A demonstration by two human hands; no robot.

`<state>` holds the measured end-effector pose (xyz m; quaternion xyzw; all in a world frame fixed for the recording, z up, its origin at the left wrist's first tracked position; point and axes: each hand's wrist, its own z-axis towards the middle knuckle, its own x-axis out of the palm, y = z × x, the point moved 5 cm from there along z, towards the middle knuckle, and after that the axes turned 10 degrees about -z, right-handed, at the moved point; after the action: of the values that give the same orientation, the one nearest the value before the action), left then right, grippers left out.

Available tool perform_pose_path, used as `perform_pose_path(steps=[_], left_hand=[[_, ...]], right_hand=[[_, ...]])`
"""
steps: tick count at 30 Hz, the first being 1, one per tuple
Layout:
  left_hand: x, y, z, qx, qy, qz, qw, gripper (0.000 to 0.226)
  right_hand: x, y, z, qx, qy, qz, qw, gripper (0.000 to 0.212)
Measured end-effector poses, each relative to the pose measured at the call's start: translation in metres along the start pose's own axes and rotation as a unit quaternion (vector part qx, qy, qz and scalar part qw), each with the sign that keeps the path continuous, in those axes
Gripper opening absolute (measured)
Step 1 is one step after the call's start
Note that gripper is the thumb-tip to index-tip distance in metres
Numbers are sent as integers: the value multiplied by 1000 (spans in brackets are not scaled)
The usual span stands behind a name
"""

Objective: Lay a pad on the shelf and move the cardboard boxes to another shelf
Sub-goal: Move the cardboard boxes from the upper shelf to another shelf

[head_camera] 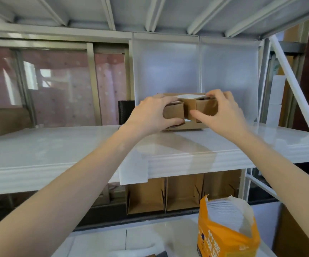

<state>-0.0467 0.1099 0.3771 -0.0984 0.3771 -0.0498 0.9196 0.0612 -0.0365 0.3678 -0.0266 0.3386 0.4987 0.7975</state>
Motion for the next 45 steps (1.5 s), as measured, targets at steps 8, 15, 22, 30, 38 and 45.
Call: perform_pose_path(steps=[8,15,22,30,38,45], left_hand=[[-89,68,-58,-85,-47,84,992,59],[-182,120,-134,-161,-69,161,971,59],[-262,158,-205,-228,-94,212,946,64],[-325,201,-268,-305,-127,207,921,56],[-338,236,-285,-358,-144,297,873,61],[-318,272,-286,-382,-81,381,838,61]], right_hand=[[43,112,0,-91,39,79,992,60],[83,226,-12,-186,112,139,966,61],[107,328,-29,-240,148,204,937,62],[144,416,-52,-260,191,241,915,62],[171,450,-52,-244,194,242,919,62],[199,456,-53,-251,253,241,903,61]])
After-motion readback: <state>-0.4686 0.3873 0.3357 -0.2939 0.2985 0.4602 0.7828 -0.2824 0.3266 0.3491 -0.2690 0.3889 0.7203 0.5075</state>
